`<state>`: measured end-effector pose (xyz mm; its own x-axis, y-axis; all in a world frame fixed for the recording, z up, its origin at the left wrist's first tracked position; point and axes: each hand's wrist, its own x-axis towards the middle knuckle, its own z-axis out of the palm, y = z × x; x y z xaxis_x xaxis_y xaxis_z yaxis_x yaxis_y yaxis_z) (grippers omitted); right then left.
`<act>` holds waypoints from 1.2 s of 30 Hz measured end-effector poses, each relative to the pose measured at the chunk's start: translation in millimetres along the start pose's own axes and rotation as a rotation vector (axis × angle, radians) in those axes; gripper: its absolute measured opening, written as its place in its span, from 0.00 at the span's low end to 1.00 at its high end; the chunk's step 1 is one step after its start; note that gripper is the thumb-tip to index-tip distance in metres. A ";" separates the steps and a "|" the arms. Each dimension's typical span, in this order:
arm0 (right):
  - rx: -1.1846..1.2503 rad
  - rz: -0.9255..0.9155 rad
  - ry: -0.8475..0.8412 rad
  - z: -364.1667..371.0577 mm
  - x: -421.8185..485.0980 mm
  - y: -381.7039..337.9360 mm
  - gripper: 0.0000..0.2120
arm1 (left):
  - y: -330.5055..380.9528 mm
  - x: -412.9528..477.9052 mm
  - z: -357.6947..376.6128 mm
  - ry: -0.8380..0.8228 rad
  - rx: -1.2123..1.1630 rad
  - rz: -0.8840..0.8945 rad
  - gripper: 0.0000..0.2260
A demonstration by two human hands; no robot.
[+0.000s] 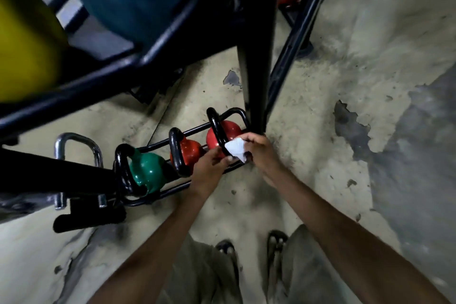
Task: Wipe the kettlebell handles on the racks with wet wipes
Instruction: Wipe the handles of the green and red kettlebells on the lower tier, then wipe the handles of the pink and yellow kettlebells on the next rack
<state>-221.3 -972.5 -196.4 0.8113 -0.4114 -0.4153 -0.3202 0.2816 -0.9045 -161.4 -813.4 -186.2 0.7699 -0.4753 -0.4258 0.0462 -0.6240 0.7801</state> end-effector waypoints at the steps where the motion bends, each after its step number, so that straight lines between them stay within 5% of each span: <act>1: 0.073 0.030 0.016 -2.3 -18.4 -17.7 0.17 | 19.6 -18.9 -4.1 -0.008 -0.126 -0.033 0.14; 5: 0.169 0.065 0.126 -15.6 -102.0 -93.9 0.11 | 110.3 -91.6 -28.4 -0.032 -0.504 -0.132 0.13; 9: 0.105 0.025 0.154 -25.4 -195.3 -188.5 0.19 | 216.1 -162.1 -57.5 -0.106 -0.400 -0.063 0.05; 14: 0.071 -0.089 0.222 -60.4 -286.7 -294.6 0.07 | 330.2 -217.4 -70.0 -0.213 -0.271 0.064 0.04; 19: 0.060 -0.155 0.220 -109.8 -342.7 -373.5 0.09 | 420.0 -250.9 -50.4 -0.242 -0.299 0.140 0.08; 26: 0.009 -0.283 0.227 -186.5 -344.1 -434.2 0.07 | 505.1 -242.4 -14.3 -0.350 -0.390 0.234 0.09; 31: -0.066 -0.256 0.199 -235.5 -301.5 -466.5 0.01 | 548.7 -190.3 8.3 -0.258 -0.371 0.282 0.06; 36: -0.082 -0.229 0.187 -287.8 -230.7 -505.1 0.07 | 585.6 -116.1 38.3 -0.226 -0.412 0.308 0.06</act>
<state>-387.4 -1269.3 328.5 0.7652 -0.6108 -0.2037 -0.1842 0.0955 -0.9782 -248.1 -1147.4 302.4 0.6335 -0.7468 -0.2026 0.1207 -0.1632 0.9792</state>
